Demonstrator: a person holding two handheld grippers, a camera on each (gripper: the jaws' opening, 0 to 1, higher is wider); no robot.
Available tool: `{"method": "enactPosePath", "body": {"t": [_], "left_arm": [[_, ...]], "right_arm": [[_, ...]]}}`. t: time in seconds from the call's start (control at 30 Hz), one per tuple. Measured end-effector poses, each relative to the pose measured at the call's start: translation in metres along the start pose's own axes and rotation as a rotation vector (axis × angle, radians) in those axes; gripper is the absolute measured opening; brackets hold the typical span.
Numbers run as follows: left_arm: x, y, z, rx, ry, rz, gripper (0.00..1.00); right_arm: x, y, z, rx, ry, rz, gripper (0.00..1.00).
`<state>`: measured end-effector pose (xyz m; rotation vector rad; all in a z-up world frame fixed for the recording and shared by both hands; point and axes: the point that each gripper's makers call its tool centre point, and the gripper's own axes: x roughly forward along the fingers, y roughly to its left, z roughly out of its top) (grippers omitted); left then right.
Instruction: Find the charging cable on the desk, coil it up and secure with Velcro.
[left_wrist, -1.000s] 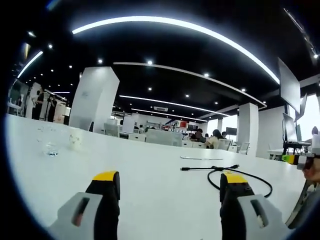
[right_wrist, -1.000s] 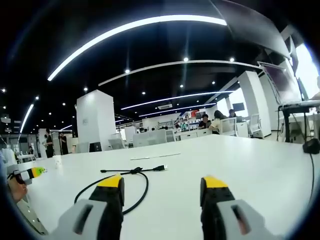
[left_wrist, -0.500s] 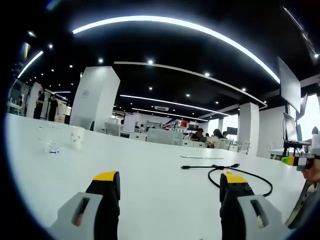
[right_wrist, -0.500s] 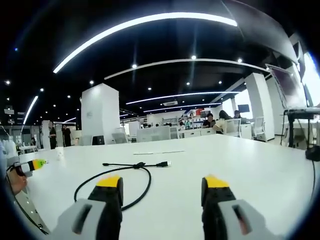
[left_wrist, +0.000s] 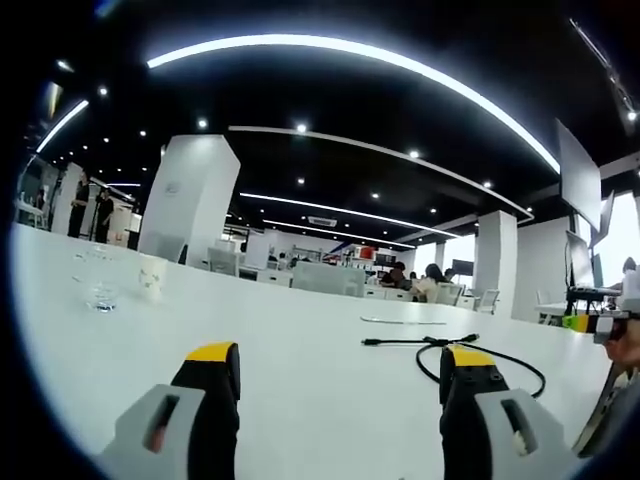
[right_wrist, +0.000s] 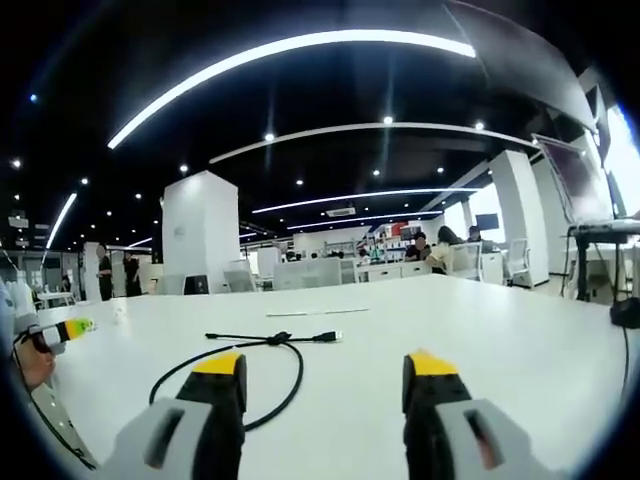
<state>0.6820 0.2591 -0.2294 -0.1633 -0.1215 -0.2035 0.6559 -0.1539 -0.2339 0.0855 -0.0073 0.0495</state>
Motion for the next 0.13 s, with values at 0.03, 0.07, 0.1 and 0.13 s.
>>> {"method": "enactPosePath", "body": {"t": [0.03,0.07,0.1,0.13], "left_arm": [[0.0000,0.0000,0.0003,-0.001,-0.001,0.000,0.82],[0.0001,0.0001,0.0007,-0.002,-0.004,0.000,0.82],[0.0001,0.0001,0.0007,-0.002,-0.004,0.000,0.82],[0.0001,0.0001,0.0007,-0.002,-0.004,0.000,0.82]], "right_arm": [[0.0001,0.0000,0.0001,0.000,0.000,0.000,0.63],[0.0004,0.0000,0.0003,0.000,0.000,0.000,0.63],[0.0004,0.0000,0.0003,0.000,0.000,0.000,0.63],[0.0004,0.0000,0.0003,0.000,0.000,0.000,0.63]]}}
